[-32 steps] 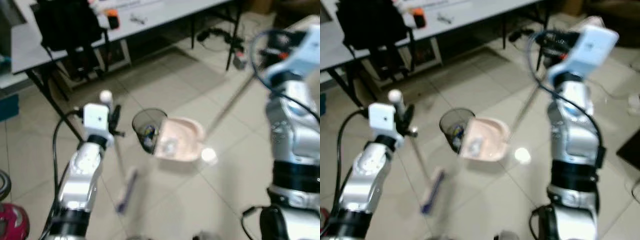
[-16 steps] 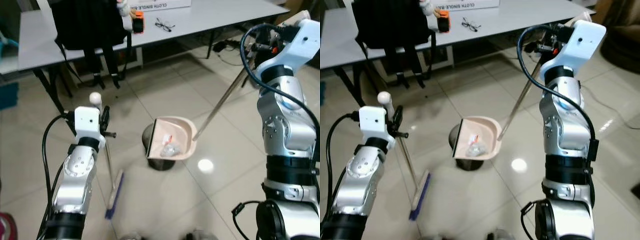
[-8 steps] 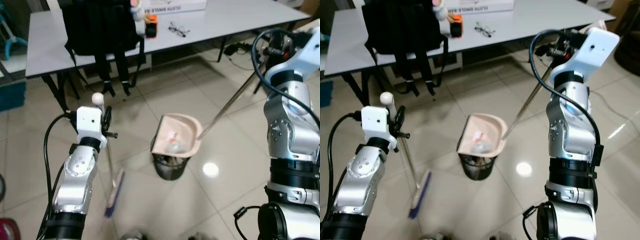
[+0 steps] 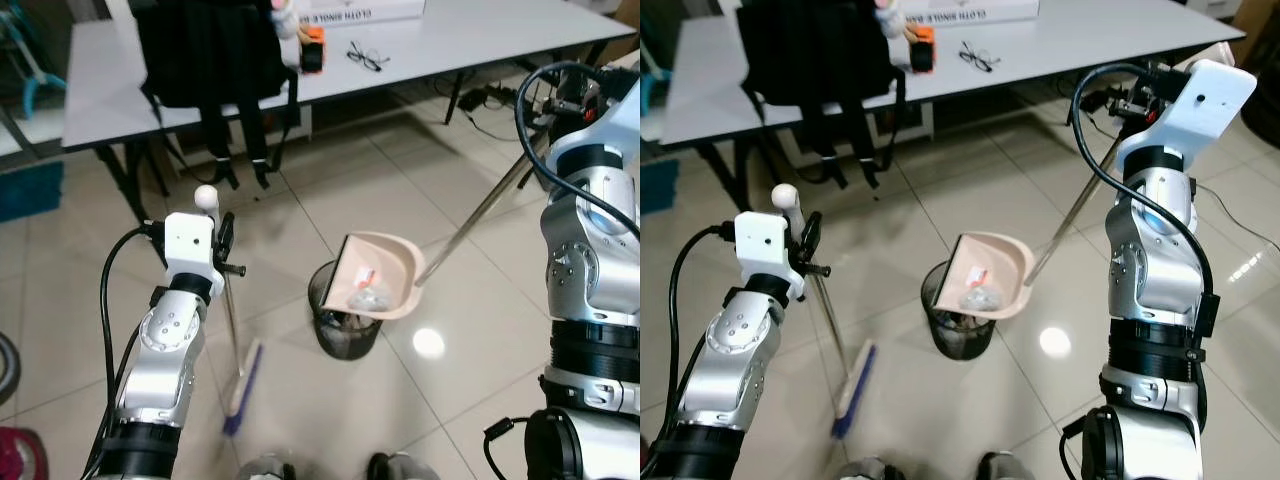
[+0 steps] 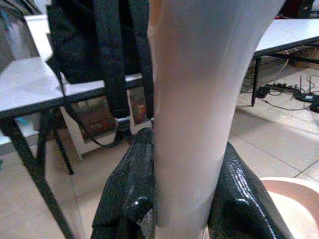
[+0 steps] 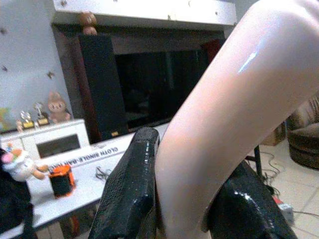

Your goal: Sweep floor

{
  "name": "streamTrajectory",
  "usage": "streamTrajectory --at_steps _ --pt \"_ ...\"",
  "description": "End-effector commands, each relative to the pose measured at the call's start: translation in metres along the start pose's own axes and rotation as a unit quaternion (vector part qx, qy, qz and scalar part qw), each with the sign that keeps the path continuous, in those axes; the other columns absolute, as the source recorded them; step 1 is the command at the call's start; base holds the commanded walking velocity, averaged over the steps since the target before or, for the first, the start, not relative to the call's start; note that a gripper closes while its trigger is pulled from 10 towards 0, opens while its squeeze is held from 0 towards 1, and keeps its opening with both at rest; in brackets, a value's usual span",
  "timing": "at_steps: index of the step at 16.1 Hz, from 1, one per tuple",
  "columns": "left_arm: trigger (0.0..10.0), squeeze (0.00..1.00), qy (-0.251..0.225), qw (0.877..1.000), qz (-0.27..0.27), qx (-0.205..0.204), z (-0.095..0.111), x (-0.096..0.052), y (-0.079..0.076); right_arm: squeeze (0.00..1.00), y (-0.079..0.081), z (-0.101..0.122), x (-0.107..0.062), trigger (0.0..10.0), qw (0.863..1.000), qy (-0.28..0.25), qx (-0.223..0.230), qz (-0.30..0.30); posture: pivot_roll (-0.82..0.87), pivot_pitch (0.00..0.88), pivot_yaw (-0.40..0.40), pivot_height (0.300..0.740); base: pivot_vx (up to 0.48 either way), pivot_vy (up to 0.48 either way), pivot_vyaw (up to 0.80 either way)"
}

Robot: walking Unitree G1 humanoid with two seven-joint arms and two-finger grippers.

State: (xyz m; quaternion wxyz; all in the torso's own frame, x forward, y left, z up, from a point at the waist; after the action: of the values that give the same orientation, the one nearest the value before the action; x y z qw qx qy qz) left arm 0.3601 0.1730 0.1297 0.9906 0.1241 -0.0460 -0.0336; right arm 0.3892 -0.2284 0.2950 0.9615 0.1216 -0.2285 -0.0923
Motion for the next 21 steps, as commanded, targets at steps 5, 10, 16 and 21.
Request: streamTrajectory --at_steps 5,10,16,21 --pt "10.0 0.00 -0.010 1.000 0.002 0.008 0.005 0.000 0.003 0.00 0.034 0.014 -0.005 10.0 0.992 -0.082 -0.037 0.087 -0.01 0.062 0.042 0.740 0.000 0.000 0.00" --pt "10.0 0.00 -0.012 1.000 0.005 0.009 0.006 0.000 0.004 0.00 0.080 -0.022 -0.022 10.0 0.972 -0.097 -0.083 0.199 0.01 0.065 0.037 0.740 0.000 0.000 0.00" --pt "10.0 0.00 -0.012 1.000 0.007 0.012 0.005 0.000 0.005 0.00 0.132 -0.050 -0.072 10.0 0.917 -0.132 -0.148 0.347 0.01 0.076 0.039 0.740 0.000 0.000 0.00" --pt "10.0 0.00 -0.013 1.000 0.005 0.011 0.006 0.001 0.003 0.00 0.144 -0.065 -0.094 10.0 0.895 -0.130 -0.150 0.400 0.01 0.072 0.039 0.740 0.000 0.000 0.00"
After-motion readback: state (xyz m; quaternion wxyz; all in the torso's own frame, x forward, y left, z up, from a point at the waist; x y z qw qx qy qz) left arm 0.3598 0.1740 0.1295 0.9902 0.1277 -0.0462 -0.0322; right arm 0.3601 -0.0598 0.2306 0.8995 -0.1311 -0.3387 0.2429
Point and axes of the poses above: a point about 5 cm out from each wrist's last joint towards the gripper, its own x axis pointing out of the wrist towards the gripper, its own z axis along the axis of the wrist's last joint, y = z × x, the point moved 6 cm from there along x, pointing out of the wrist towards the gripper, and after that the axes turned 7 degrees about x, right-handed, at the moved point
